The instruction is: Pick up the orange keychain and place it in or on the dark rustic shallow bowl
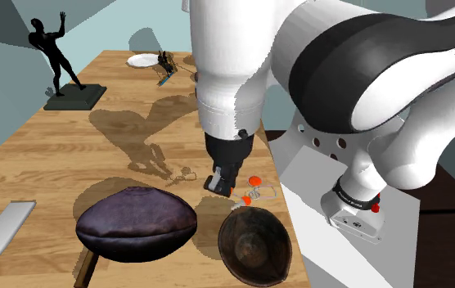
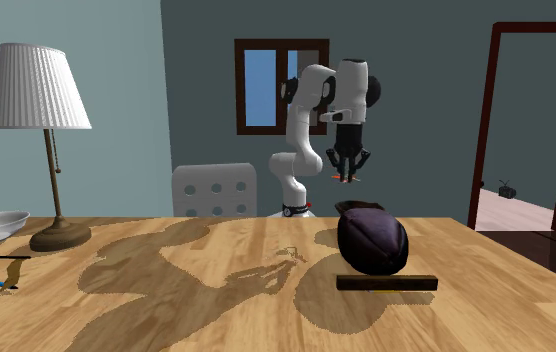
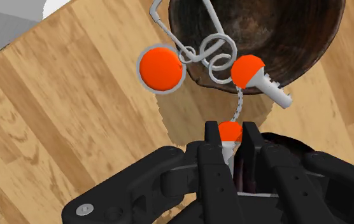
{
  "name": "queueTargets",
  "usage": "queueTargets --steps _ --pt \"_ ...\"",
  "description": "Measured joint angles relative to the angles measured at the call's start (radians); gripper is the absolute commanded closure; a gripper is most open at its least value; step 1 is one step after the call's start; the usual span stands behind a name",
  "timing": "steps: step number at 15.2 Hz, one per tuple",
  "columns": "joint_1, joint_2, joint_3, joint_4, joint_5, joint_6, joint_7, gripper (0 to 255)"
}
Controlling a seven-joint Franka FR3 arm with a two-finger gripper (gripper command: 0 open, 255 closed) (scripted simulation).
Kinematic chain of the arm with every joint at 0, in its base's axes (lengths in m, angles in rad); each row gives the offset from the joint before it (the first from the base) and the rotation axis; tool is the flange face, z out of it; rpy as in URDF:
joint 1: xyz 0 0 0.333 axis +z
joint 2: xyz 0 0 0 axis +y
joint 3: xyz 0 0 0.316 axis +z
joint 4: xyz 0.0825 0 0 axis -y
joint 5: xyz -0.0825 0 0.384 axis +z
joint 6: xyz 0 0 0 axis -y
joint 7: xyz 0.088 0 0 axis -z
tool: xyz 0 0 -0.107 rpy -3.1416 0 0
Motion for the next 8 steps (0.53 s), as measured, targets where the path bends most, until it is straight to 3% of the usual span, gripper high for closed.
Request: queueTargets --steps 4,8 --pt "0.047 -0.095 0.032 -0.069 0.055 -0.014 0.051 255" --pt "0.058 -0.109 0.043 -0.123 0.069 0.027 0.058 255"
